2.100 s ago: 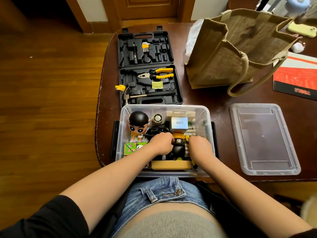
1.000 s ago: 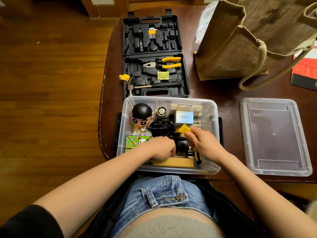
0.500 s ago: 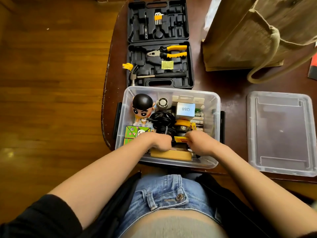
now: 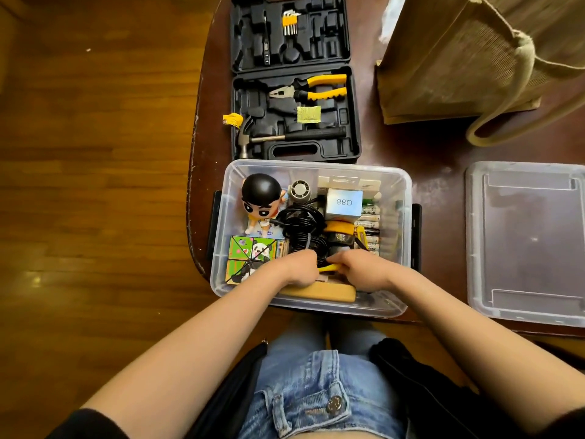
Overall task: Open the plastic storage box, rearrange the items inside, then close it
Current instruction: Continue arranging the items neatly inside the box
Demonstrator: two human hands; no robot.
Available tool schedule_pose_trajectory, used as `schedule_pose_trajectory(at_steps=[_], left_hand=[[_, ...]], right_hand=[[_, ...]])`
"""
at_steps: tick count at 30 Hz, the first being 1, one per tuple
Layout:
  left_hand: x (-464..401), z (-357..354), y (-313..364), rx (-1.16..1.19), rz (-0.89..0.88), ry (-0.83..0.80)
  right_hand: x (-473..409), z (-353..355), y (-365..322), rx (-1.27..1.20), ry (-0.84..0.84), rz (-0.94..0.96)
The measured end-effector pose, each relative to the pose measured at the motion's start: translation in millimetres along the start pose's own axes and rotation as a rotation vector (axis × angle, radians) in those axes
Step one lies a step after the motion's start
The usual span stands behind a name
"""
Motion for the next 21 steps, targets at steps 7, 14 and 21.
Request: schedule_pose_trajectory(at_steps=[7, 14, 21], left_hand=[[-5, -2, -3, -0.018, 0.008, 0.01], [-5, -4, -4, -0.013, 0.001, 0.024], [-2, -3, -4, -0.034, -0.012, 0.027]], right_hand=[[-7, 2, 6, -0.053, 0.155, -0.049], [-5, 3, 16, -0.024, 0.328, -0.173], [-7, 5, 15, 0.046, 0.41, -0.244]])
Point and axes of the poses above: each hand's wrist, its own x-axis away from the middle knuckle, its own z-axis out of the back of the hand, y = z × x, the point moved 6 cm from there along -x, towards the middle knuckle, and after that the axes turned 7 degrees about -x, right-handed, at the moved point
